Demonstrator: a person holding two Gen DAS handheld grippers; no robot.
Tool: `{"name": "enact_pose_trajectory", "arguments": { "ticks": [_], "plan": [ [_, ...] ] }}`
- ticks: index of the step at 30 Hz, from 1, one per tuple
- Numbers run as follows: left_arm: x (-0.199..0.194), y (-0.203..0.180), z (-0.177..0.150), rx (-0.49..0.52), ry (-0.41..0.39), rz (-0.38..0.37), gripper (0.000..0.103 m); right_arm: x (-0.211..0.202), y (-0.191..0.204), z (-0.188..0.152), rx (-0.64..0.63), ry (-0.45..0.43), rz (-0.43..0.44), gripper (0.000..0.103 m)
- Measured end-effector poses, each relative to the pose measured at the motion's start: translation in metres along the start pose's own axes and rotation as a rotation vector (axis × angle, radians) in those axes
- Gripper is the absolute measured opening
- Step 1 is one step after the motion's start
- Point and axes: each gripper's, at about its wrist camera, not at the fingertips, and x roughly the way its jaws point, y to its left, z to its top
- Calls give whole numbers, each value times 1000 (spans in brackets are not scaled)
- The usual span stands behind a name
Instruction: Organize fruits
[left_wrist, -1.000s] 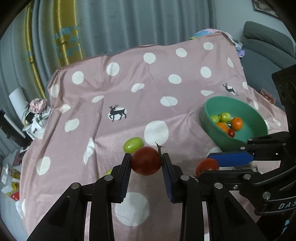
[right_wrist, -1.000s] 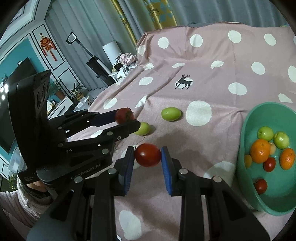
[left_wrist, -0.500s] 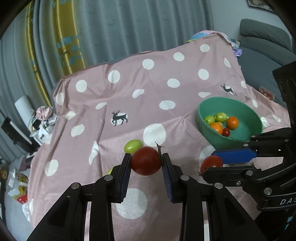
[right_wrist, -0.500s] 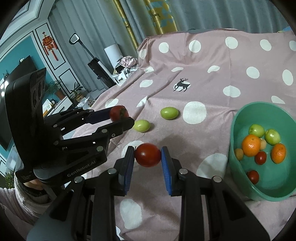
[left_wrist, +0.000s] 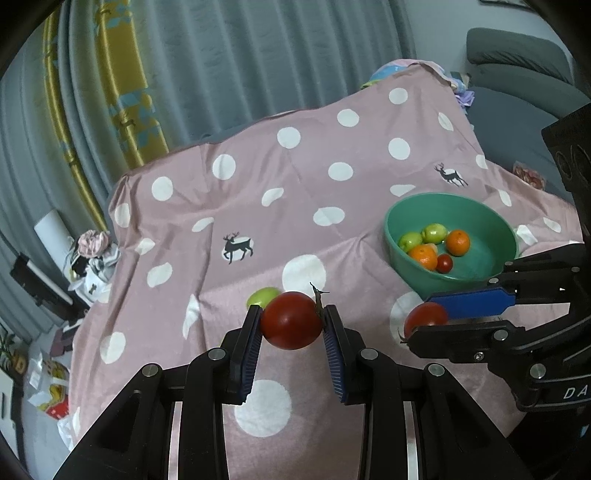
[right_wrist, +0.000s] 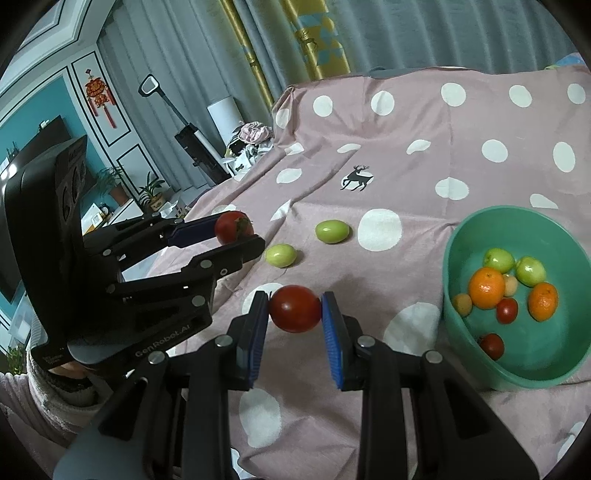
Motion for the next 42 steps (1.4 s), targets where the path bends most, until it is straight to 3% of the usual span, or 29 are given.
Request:
{"name": "enact_pose_trajectory", "arguments": {
  "ticks": [8,24,42],
  "plan": [
    [3,-12,8,23,-2,-18,33,-13,-13,-3,28,-27,-35,30],
    [35,-48,43,32,12,-175,33,-48,-63,-8,75,-110,-222,30],
    [69,-90,63,99,56,-197,33,-53,-101,-15,146,-136,-234,30]
  ]
}}
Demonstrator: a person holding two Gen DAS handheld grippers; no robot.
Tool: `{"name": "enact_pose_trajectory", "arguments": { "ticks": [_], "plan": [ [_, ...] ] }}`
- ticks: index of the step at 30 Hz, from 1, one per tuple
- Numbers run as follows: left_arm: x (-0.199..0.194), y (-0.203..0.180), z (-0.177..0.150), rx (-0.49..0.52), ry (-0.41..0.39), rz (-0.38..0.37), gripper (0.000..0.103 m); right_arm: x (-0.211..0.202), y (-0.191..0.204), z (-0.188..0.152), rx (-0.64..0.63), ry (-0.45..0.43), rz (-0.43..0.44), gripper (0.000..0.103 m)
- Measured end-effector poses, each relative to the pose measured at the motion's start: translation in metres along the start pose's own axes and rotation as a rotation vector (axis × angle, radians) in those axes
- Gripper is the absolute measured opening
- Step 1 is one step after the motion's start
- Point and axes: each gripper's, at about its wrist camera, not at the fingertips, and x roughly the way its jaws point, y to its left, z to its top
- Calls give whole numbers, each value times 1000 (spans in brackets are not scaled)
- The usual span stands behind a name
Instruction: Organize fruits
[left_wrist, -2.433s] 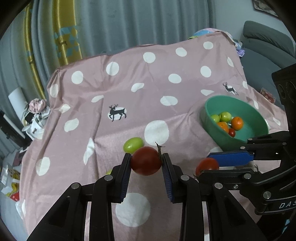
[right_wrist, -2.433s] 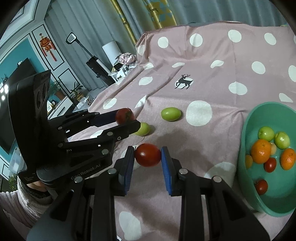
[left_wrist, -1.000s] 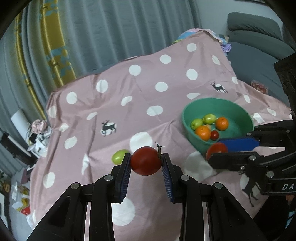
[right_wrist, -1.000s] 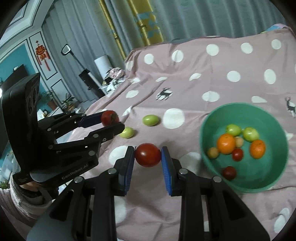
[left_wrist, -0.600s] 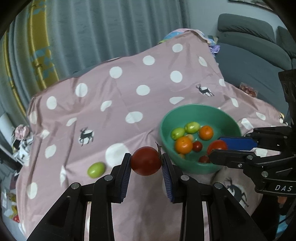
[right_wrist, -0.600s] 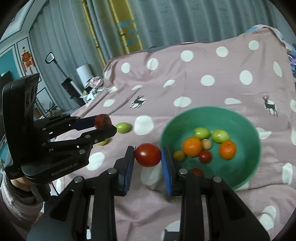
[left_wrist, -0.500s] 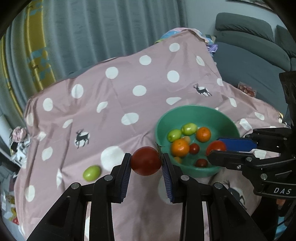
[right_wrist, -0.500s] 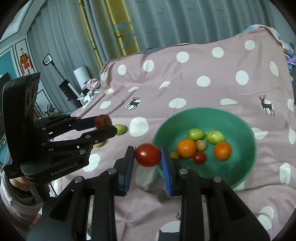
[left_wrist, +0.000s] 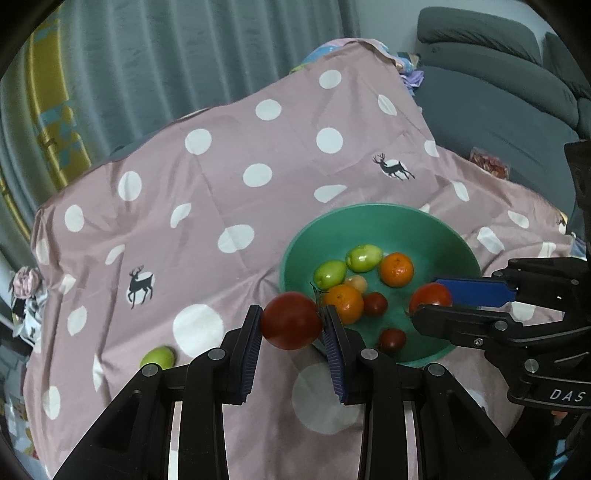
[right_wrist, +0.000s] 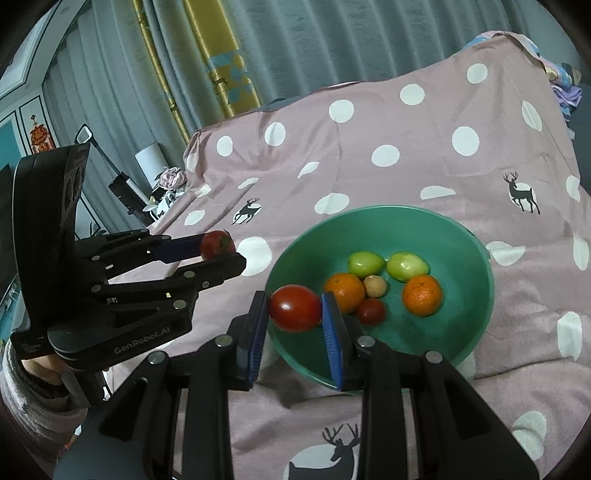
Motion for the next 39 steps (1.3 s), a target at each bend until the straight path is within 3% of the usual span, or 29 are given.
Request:
{"name": "enact_pose_trajectory", "arguments": {
  "ticks": [23,35,39],
  "plan": [
    [47,-23,6,70,64,18,33,10,-29,-7,40,27,-78,30],
    [50,-22,8,71,59,42,33,7,-35,-6,64,8,-97,33],
    [44,-19,8,61,50,65,54,2,-35,-6,74,-11,-94,40]
  ]
}}
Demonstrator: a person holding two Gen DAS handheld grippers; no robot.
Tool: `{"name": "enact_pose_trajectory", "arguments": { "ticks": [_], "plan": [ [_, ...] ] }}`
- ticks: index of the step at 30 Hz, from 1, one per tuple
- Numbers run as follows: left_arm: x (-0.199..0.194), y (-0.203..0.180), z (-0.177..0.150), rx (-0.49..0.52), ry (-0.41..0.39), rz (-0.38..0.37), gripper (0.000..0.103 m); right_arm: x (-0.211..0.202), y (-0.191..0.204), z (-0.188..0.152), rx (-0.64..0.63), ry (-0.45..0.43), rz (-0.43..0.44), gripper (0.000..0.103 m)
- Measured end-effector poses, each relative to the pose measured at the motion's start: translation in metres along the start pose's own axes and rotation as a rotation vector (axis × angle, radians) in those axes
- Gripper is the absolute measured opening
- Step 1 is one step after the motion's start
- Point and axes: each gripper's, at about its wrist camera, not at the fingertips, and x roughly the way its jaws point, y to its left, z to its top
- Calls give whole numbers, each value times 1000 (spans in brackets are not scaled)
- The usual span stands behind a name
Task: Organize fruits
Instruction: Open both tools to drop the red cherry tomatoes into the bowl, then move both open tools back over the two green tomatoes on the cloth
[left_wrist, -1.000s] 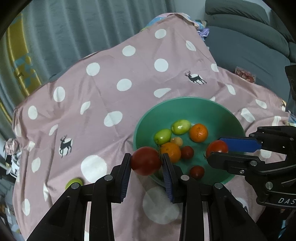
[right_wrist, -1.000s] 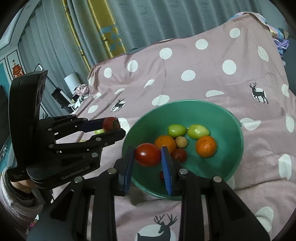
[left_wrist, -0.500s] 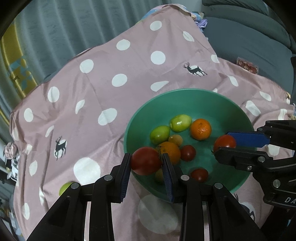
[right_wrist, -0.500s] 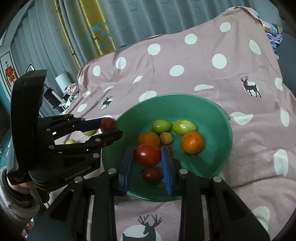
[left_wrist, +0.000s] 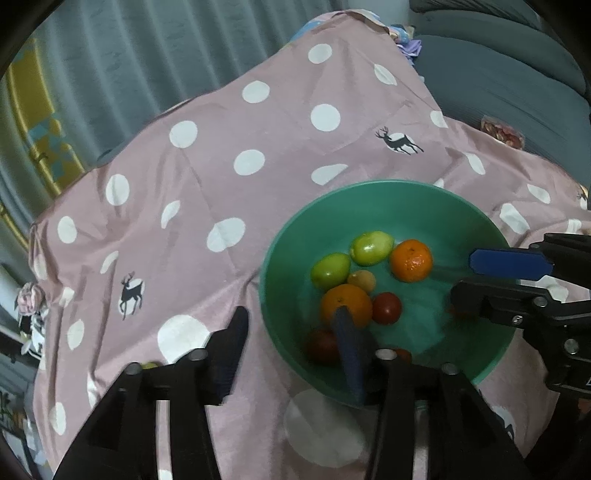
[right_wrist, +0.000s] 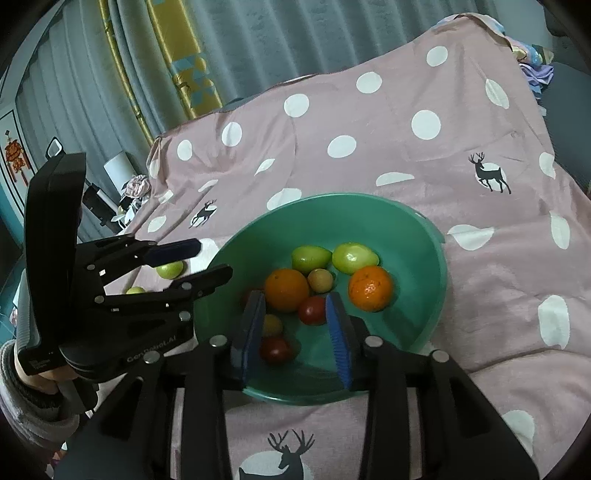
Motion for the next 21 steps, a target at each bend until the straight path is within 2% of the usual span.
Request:
{"name": "enact_pose_trajectory", "arguments": {
  "ticks": [5,7,9,14,17,21],
  "plan": [
    [-14,4,0,-16,-24,26,60,-11,3,1,8,-30,11,47],
    [-22,6,-2,-24,-38,38,68,-15,7,1,1,-35,14,51],
    [-30,9,-5,-31,-50,49,69,-19,11,1,-5,-42,19,55],
    [-47,18,-15,-54,-63,85,72,-28,23,1,-22,-51,38,58],
    [-58,25,-23,-84,-70,101,79,-35,33,0,-37,-64,44,72],
    [-71,35,-32,-115,-73,128,80,-41,45,0,-59,-66,51,78]
  ]
}}
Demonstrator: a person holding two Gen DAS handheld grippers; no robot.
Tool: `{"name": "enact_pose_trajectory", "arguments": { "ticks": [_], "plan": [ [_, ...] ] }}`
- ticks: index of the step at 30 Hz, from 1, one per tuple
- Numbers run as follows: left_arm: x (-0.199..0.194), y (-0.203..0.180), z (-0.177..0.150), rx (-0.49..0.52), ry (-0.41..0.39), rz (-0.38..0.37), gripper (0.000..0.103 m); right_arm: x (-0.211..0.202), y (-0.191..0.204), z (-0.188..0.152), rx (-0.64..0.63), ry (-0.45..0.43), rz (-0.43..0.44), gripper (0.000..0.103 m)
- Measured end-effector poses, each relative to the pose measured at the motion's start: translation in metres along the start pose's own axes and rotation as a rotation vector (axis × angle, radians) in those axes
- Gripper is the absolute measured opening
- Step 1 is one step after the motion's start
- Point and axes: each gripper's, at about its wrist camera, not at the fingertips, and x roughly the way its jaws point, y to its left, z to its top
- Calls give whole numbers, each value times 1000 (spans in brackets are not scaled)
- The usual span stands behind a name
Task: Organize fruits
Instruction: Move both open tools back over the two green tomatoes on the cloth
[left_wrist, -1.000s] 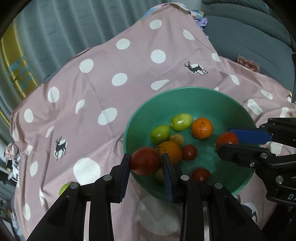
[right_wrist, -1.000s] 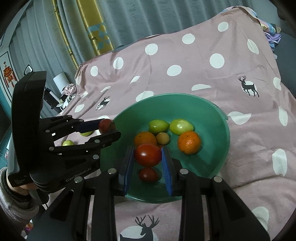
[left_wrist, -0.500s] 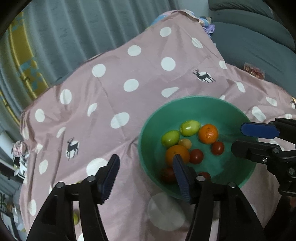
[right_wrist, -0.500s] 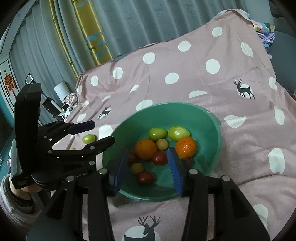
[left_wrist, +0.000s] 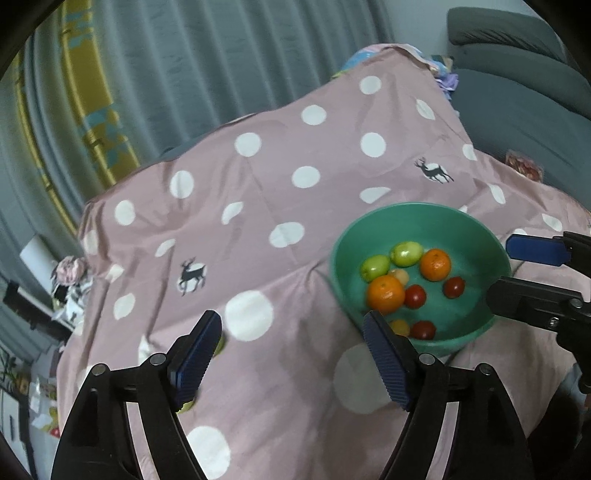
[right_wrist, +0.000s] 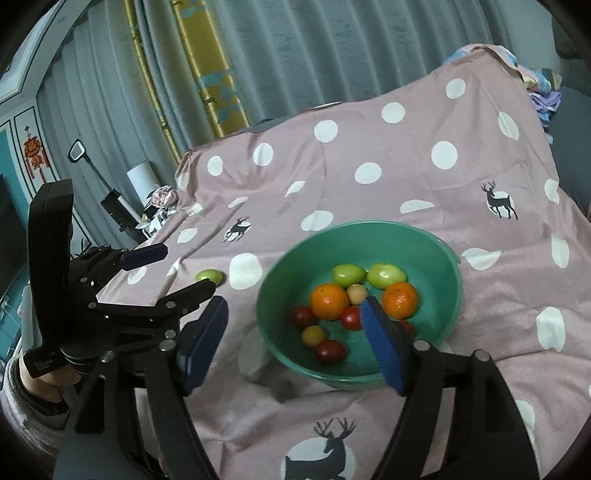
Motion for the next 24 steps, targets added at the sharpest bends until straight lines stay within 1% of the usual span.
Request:
{"name": "enact_pose_trajectory", "arguments": {
  "ticks": [3,7,16,24],
  "plan": [
    [-8,9,-5,-22,-9,18,87,-4,10,0,-20,-1,11,79],
    [-16,18,-12,-46,-15,35,92,-6,23,0,-44,1,23,80],
    [-29,38,-25,-106,-17,44,92,-5,43,1,-67,21,71,80],
    [-32,53,-40,-145,1,41,92,0,59,2,-94,40,82,80]
  ]
}}
